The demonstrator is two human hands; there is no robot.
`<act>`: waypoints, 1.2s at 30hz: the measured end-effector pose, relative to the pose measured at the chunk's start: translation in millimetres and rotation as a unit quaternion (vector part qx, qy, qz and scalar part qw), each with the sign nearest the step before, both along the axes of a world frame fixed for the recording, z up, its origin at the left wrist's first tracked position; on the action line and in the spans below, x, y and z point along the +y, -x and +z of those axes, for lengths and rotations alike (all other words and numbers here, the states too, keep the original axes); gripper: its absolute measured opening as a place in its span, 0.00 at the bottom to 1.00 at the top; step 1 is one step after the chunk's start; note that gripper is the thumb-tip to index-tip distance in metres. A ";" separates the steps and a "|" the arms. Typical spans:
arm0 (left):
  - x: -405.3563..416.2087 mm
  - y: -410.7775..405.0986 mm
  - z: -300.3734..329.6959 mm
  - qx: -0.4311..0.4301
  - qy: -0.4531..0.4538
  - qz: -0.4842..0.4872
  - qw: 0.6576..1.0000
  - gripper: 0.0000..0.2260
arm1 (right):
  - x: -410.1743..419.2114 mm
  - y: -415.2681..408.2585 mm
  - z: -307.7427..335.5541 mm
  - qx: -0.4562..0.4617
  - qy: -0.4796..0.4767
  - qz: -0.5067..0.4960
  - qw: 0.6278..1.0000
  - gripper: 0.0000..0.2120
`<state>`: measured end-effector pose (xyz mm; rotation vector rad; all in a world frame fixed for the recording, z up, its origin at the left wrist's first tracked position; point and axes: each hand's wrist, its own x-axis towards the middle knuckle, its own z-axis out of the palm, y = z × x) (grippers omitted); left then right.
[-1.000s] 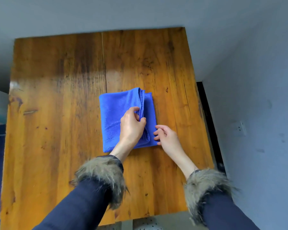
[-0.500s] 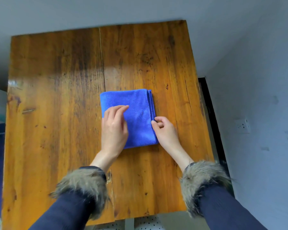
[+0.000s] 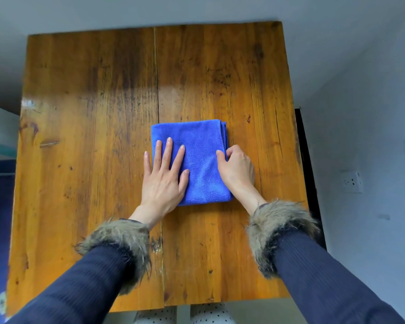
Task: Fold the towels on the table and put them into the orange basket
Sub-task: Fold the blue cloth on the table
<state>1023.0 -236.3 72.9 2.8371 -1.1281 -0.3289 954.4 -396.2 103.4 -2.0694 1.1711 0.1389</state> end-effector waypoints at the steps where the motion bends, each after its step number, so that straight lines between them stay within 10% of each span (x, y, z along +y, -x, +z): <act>1: 0.6 0.1 1.3 -0.004 0.004 0.001 1.000 0.26 | 0.1 1.2 1.3 -0.004 0.000 0.002 1.000 0.11; 11: -16.2 9.9 -0.8 -0.043 -0.011 -0.063 0.997 0.28 | -7.1 3.7 -13.6 -0.046 -0.064 -0.057 0.995 0.05; 17: -16.1 2.0 8.7 -0.024 0.054 -0.041 0.997 0.25 | 16.0 8.3 -21.2 -0.118 0.269 0.137 0.946 0.21; 23: -21.6 -34.1 -3.1 -0.021 0.069 -0.010 0.997 0.26 | 8.5 -13.5 -51.1 -0.082 0.289 0.265 0.916 0.25; 30: -21.1 -35.4 -12.3 0.001 0.055 -0.020 0.998 0.26 | 7.2 -12.1 -53.5 -0.097 0.250 0.252 0.930 0.25; 36: 9.9 -25.5 6.9 0.055 0.225 0.135 0.963 0.23 | 9.2 10.5 -26.0 -0.106 0.198 0.079 0.971 0.21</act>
